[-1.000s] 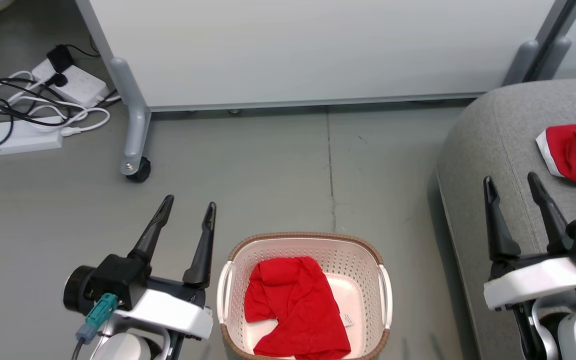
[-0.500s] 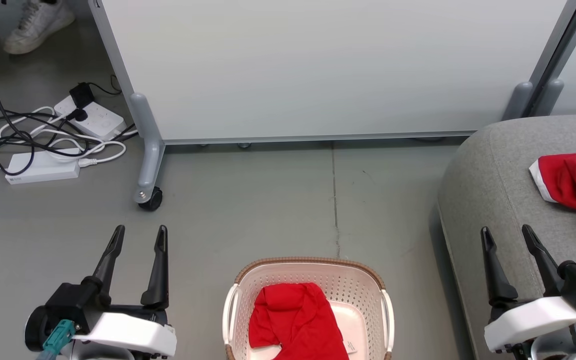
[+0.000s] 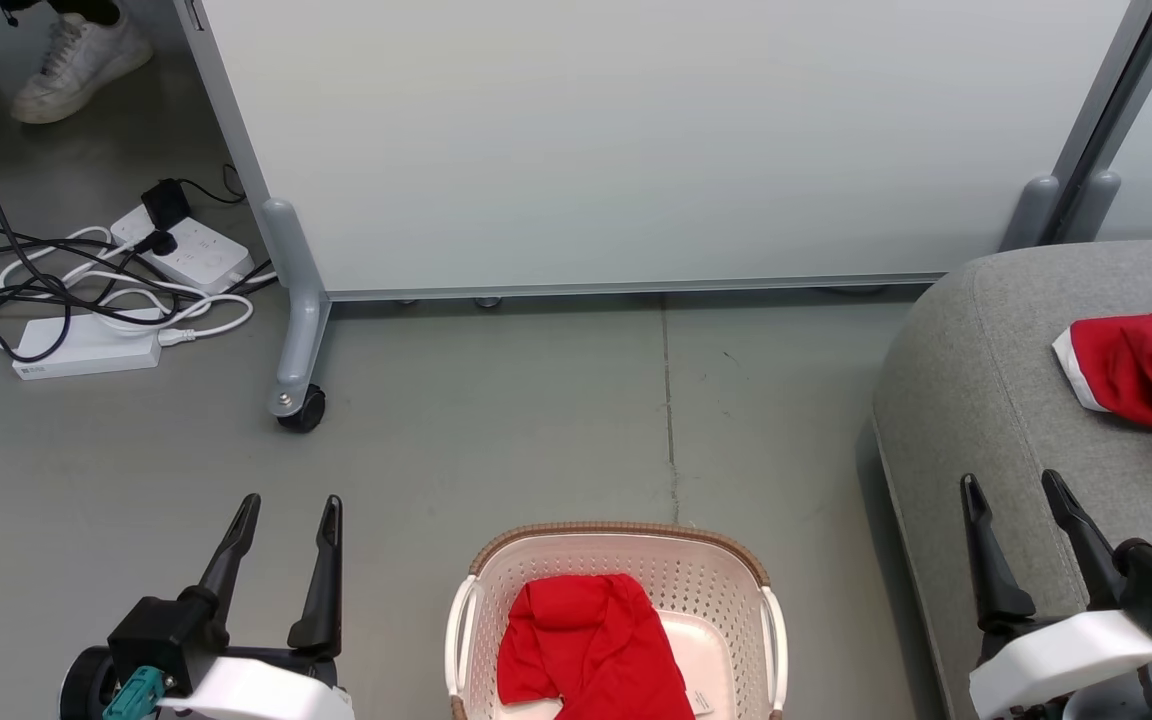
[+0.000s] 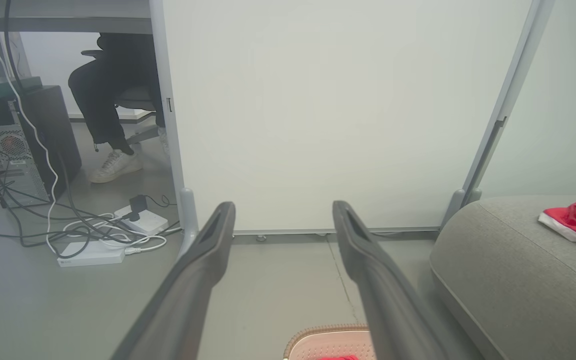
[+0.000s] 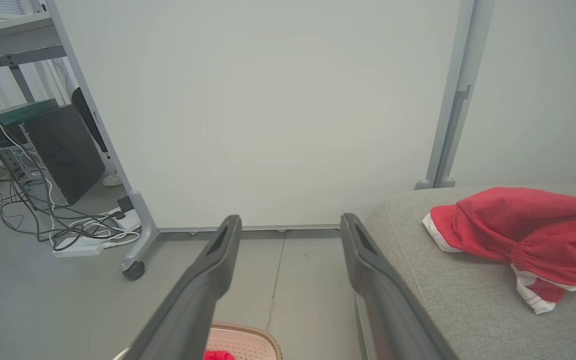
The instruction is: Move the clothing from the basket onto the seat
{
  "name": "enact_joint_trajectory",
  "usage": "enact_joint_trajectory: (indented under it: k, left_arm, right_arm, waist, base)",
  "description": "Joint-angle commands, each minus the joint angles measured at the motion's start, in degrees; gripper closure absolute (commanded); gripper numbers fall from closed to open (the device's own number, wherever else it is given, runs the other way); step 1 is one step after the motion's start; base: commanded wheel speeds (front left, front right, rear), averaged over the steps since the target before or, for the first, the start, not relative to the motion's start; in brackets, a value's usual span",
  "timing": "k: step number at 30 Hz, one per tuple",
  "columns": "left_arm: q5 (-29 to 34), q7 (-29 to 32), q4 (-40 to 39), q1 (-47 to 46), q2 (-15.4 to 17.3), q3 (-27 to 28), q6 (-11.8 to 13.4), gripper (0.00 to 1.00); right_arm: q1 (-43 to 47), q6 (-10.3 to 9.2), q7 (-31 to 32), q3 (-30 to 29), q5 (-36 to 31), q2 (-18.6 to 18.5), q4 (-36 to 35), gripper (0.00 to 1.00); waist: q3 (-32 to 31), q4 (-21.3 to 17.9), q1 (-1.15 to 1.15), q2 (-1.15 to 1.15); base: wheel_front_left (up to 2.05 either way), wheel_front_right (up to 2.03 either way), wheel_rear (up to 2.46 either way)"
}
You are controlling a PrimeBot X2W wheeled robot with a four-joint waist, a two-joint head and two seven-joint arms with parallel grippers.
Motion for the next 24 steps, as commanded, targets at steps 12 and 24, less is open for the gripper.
enact_joint_trajectory:
  k: [12,24]
  left_arm:
    - [0.9,-0.31,1.47,-1.31,-0.19,-0.06,-0.8,0.0]
    - [2.9,-0.3,1.08,-9.4,-2.73,-1.72,-0.44,0.0]
  right_arm:
    - [0.85,0.01,0.48,-0.52,-0.04,-0.26,-0.65,0.0]
    - [-1.77,0.01,1.22,-1.13,-1.02,-0.27,-4.7,0.0]
  waist:
    - [-0.14,0.5,0.0,0.0]
    - [5.17,0.24,0.0,0.0]
  base:
    - [0.0,0.0,0.0]
    - [0.0,0.0,0.0]
